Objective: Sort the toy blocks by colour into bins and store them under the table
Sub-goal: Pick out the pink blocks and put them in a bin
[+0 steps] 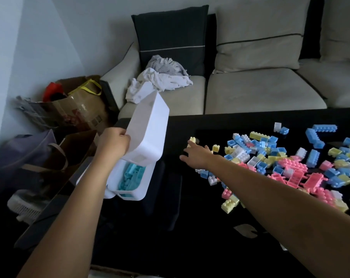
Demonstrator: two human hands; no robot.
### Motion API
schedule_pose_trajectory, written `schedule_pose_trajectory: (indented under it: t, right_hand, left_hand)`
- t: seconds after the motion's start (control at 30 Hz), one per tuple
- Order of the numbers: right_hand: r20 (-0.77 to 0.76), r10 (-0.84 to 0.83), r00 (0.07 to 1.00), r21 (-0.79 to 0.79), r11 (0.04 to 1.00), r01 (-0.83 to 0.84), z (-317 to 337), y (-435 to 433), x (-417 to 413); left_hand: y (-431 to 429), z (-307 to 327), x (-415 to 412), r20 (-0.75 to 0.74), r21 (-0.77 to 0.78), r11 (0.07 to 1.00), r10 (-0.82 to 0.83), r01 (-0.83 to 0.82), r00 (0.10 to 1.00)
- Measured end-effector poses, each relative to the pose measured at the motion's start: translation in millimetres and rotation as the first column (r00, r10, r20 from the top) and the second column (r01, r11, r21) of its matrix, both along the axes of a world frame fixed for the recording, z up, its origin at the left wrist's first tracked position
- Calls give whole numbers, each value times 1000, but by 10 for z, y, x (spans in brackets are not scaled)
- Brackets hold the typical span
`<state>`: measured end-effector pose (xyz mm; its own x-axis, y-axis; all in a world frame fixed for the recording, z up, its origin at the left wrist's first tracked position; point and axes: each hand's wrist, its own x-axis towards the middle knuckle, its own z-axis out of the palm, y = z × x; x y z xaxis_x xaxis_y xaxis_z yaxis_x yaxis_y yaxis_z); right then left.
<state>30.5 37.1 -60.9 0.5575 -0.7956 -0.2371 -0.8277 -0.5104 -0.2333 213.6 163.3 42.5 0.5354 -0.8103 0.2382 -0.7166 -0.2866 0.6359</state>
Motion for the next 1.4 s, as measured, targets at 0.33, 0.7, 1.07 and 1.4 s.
schedule_pose_trajectory:
  t: [0.33,0.7,1.07,1.4]
  right_hand:
    - [-38,19,999,-212,977,-27,-122,989,-407]
    - [-14,51,999,-275,960,-53,-229,944,-1200]
    - [98,135,986,-88,988,-127,3,880,-1501]
    - [136,-65,989,-104,991,79,445,731,-2786]
  left_hand:
    - [-137,-307,-388,94,145,985,-108,94,990]
    - [-81,-505,-798,215,404,914,-144,47,966]
    - [32,-558,-968,269,364,931,-84,-20,959]
    - [-41,-397,-1961,229,113,850,-527,515,819]
